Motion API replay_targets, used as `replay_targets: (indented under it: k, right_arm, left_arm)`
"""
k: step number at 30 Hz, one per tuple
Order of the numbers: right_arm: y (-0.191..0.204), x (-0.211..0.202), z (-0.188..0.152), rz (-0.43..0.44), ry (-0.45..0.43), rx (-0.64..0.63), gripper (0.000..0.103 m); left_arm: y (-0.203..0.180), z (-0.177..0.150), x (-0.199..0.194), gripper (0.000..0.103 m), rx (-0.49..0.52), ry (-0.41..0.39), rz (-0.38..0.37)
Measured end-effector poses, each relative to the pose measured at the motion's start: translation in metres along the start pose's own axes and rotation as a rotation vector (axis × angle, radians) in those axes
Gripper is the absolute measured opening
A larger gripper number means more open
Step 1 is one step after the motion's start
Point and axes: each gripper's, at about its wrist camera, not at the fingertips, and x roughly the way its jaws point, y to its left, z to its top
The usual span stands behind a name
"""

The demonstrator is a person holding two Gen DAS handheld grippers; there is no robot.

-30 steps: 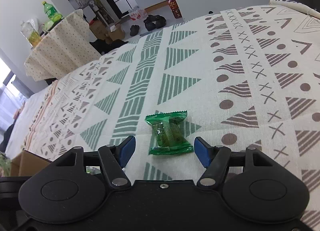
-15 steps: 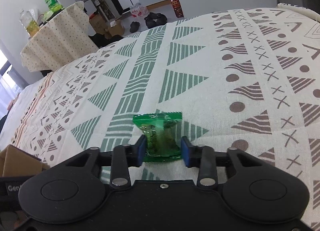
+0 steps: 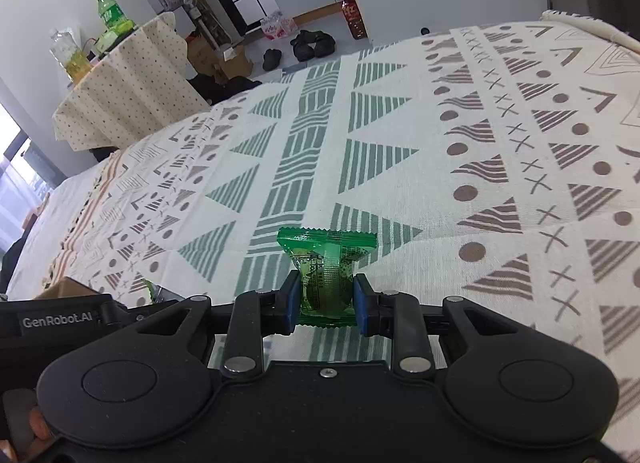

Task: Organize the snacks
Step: 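Carry the green candy and green pack over the cardboard box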

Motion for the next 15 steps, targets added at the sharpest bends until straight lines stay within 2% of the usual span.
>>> replay_targets:
  k: [15]
  right_arm:
    - [0.016, -0.07, -0.013, 0.025, -0.094, 0.07, 0.027]
  left_arm:
    - [0.006, -0.022, -0.075, 0.035, 0.049, -0.076, -0.023]
